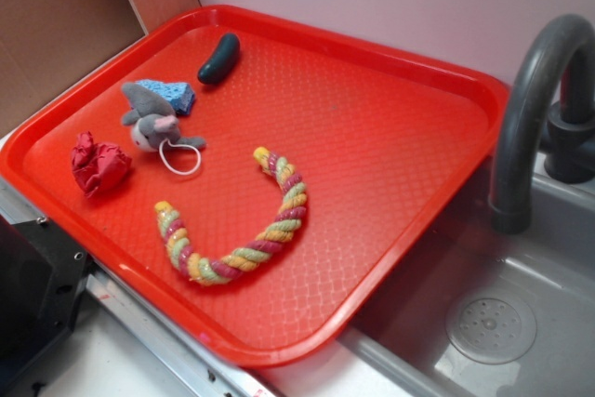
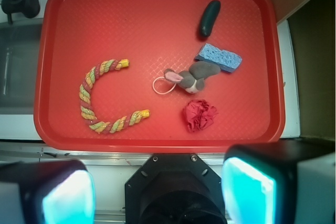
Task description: Grab the plastic pickle.
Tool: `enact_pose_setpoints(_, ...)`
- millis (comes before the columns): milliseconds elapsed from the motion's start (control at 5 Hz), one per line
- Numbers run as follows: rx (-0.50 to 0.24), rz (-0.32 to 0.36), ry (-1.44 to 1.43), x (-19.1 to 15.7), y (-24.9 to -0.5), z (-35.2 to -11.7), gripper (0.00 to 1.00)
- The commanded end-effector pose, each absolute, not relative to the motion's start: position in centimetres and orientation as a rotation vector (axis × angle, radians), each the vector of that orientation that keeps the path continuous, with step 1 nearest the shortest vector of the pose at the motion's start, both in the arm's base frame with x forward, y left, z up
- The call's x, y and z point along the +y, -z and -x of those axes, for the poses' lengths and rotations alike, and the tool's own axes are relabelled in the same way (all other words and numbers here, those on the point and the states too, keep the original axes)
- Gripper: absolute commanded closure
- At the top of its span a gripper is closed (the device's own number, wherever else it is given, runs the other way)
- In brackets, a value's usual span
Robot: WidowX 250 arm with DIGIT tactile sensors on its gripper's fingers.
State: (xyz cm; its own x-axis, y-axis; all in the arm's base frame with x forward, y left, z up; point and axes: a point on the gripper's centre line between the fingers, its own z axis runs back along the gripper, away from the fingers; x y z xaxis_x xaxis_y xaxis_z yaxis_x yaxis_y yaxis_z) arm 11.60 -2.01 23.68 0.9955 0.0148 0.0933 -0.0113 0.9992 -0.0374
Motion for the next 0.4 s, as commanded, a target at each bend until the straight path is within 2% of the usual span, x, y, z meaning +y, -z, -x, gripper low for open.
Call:
enact_pose_setpoints(0,-0.094,0.037,-0.013,-2.01,-23.68,-11.60,0.00)
enact_pose_setpoints(200,-0.175,0.046,-0.261,-1.05,-23.11,-11.79,0.00)
